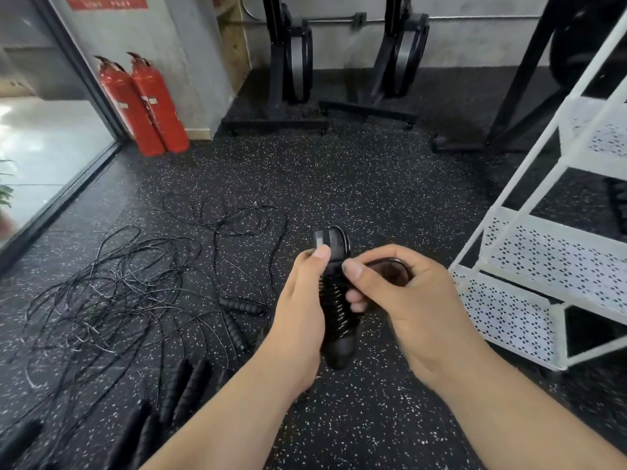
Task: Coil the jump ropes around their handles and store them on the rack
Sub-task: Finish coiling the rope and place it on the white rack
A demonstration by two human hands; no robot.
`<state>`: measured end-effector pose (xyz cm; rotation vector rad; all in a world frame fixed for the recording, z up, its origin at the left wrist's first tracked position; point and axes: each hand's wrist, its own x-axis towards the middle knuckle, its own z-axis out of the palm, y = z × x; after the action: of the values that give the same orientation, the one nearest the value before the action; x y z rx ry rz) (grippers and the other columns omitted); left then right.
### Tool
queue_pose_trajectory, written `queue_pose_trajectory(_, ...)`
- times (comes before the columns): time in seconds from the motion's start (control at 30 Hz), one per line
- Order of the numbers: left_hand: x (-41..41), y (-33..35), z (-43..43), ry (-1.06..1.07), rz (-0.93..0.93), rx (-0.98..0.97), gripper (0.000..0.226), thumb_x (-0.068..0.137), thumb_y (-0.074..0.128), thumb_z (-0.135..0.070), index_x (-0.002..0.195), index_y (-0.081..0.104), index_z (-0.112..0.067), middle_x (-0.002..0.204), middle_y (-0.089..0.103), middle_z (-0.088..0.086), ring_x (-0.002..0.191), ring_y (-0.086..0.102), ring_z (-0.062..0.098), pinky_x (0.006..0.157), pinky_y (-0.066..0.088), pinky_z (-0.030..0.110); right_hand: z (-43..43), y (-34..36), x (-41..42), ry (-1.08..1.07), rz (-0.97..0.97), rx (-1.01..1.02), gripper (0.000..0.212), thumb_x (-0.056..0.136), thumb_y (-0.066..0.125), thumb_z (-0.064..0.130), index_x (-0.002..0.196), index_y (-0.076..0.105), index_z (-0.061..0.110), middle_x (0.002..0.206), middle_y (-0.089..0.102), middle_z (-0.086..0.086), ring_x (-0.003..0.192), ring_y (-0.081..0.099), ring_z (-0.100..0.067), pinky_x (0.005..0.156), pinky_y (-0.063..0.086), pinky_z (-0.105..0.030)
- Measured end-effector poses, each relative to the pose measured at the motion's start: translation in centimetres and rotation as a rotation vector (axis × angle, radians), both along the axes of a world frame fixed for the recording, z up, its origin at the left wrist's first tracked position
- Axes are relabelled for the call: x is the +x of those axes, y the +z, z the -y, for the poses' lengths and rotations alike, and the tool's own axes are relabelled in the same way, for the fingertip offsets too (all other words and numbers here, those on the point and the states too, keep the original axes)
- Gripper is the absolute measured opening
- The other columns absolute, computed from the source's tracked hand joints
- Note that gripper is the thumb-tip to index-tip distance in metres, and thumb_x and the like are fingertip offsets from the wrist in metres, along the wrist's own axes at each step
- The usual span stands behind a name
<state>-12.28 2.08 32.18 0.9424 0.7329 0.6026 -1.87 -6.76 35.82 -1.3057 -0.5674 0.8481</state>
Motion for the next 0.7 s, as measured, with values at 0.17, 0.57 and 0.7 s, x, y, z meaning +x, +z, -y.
queue_pose_trajectory(0.17, 0.0, -0.1, -0.5, -0.076, 0.049, 0.019, 0.080, 0.082, 0.073, -0.072, 0.128, 0.065, -0.007, 0.085, 0.068, 0.010, 0.073, 0.064, 0.027, 0.068, 0.054, 0.043, -0.5, -0.4, 0.3, -0.015, -0.182, 0.011, 0.018, 0.084, 0.079, 0.031, 0.087, 0.074, 0.014, 0.071, 0.067, -0.008, 0.058, 0.060, -0.016, 0.049, 0.053, -0.030)
queue_pose_trajectory(0.57, 0.8, -0.8, 0.4, -0.100, -0.014, 0.138, 0.051, 0.093, 0.053, -0.066, 0.111, 0.080, -0.027, 0.106, 0.081, 0.004, 0.098, 0.077, 0.016, 0.089, 0.060, 0.033, -1.5, -2.0, 0.8, -0.355, 0.064, -0.016, 0.008, 0.093, 0.081, 0.026, 0.094, 0.077, 0.019, 0.076, 0.067, -0.001, 0.060, 0.061, -0.014, 0.056, 0.052, -0.025)
queue_pose_trajectory(0.7, 1.0, -0.7, 0.2, -0.099, -0.044, 0.264, 0.049, 0.098, 0.046, -0.063, 0.119, 0.076, -0.029, 0.114, 0.081, -0.006, 0.110, 0.075, 0.009, 0.095, 0.057, 0.026, -1.4, -2.2, 1.0, -0.286, 0.191, -0.097, 0.020, 0.097, 0.073, 0.045, 0.091, 0.078, 0.027, 0.068, 0.066, 0.002, 0.063, 0.059, -0.013, 0.061, 0.052, -0.034)
